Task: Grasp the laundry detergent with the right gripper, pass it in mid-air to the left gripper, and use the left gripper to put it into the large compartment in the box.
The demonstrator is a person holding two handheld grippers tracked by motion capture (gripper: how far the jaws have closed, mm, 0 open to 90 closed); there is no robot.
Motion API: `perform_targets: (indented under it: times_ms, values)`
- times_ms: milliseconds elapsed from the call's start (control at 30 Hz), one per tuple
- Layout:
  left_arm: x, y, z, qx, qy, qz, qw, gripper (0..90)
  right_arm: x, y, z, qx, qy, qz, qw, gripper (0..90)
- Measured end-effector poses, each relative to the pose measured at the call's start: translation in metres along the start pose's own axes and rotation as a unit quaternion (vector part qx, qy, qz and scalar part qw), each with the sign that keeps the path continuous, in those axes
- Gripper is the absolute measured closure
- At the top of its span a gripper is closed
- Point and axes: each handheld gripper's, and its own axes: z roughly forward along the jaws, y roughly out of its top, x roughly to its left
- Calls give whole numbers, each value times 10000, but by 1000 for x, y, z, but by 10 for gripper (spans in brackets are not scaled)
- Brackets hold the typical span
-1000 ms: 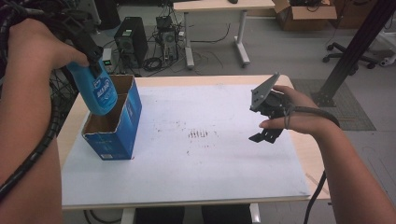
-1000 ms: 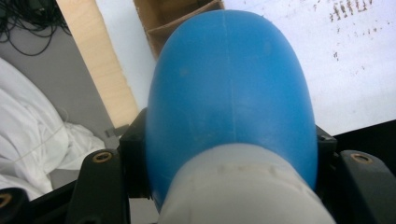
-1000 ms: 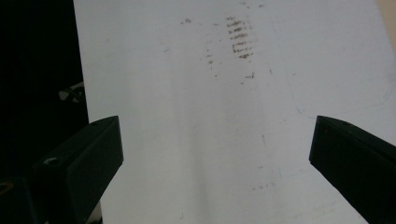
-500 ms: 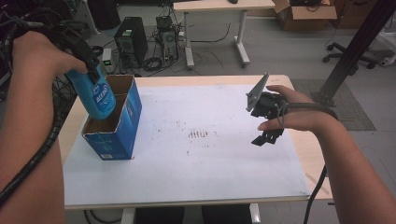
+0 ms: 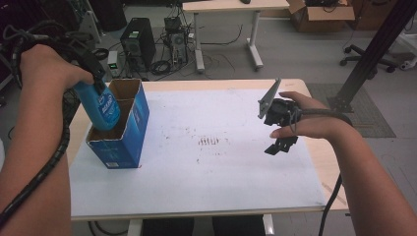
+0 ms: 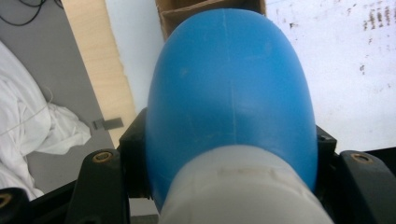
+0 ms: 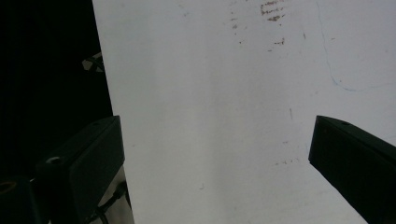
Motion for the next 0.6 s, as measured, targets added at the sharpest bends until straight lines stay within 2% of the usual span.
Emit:
perform_targets:
  times_ms: [300,600]
  values:
    - [0,-3,14,-35,20,-156,9999,386,-1,1,3,-24,29,0,10000,33]
    - [-1,-5,34,-32,42,-182,9998,386,0,1,3,-38,21,1,10000,33]
